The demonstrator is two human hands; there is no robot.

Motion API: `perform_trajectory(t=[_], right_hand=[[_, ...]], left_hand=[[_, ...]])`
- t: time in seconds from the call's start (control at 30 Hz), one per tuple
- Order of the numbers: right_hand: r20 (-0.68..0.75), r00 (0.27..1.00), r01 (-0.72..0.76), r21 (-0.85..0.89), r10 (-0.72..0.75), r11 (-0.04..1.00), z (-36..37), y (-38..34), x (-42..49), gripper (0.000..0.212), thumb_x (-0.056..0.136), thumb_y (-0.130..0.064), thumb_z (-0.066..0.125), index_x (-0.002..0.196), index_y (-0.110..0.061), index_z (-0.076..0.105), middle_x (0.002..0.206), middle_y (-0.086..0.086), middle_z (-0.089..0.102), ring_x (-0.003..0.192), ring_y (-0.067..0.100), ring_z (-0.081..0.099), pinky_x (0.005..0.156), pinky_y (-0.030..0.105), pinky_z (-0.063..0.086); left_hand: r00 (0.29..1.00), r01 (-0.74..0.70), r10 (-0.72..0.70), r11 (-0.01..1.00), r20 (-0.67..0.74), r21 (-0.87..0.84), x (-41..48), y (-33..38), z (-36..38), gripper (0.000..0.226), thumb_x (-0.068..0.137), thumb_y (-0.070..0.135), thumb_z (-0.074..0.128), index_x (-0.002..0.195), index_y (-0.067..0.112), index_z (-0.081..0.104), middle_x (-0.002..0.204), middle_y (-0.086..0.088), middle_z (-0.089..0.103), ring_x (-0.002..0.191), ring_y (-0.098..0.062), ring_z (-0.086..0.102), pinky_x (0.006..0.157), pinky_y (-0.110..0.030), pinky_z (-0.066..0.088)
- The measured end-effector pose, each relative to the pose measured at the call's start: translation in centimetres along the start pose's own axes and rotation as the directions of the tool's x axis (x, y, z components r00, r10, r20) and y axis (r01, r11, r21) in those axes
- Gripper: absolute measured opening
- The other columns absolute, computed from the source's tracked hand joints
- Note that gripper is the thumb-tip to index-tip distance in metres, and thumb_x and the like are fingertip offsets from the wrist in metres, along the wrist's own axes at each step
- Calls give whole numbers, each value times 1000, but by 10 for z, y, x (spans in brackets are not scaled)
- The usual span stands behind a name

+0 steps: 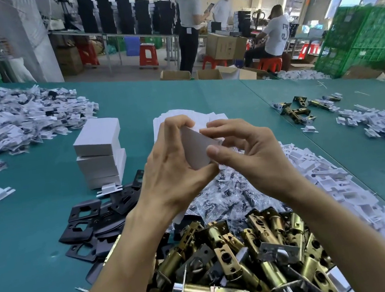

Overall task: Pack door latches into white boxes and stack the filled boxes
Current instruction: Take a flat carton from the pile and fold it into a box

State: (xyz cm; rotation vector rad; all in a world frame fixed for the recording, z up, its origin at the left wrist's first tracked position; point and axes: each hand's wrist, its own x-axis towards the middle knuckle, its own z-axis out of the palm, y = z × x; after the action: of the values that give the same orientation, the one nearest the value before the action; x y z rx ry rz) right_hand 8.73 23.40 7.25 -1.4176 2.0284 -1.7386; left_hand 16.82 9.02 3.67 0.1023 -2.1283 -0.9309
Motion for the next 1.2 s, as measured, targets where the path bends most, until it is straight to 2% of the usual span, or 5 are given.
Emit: perform_trajectory(t=[0.4,0.57,0.73,0.93,1.2], right_hand=[[-371,912,130,-136,-172,982,-1,-2,5,42,88,-5,70,121,-25,52,107,-4,64,94,14,69,72,38,62],[-144,902,312,-434,-407,845,1,8,-4,61,80,0,73,135,-16,53,112,4,52,109,15,57,86,32,59],[159,921,387,-471,-355,793,8,14,-11,51,76,4,74,121,-19,68,113,6,56,109,10,55,85,18,50],[356,926,79,-511,127,856,2,11,-9,35,90,-39,62,125,-34,61,116,-13,64,104,-2,60,94,23,52],[720,542,-11,-510,434,860,-9,9,-20,35,88,-7,65,115,-30,67,124,-20,56,114,-12,49,99,13,36]], left_hand=[[943,155,-216,958,-253,-240,6,12,3,66,71,64,72,117,28,43,120,1,49,98,3,56,73,-6,47],[698,683,-385,102,604,-723,13,10,-8,81,76,79,54,132,20,57,124,-17,65,107,-36,68,83,-55,57],[664,653,-304,-207,683,-728,12,5,-11,58,81,60,60,104,10,76,97,-13,71,79,-28,71,65,-43,60],[635,599,-689,153,350,-786,18,-13,-9,40,87,34,68,119,11,59,99,-15,66,84,-26,68,73,-53,59],[696,513,-632,105,341,-852,18,-23,-24,72,72,24,71,138,15,46,115,-18,54,97,-36,62,67,-55,58]])
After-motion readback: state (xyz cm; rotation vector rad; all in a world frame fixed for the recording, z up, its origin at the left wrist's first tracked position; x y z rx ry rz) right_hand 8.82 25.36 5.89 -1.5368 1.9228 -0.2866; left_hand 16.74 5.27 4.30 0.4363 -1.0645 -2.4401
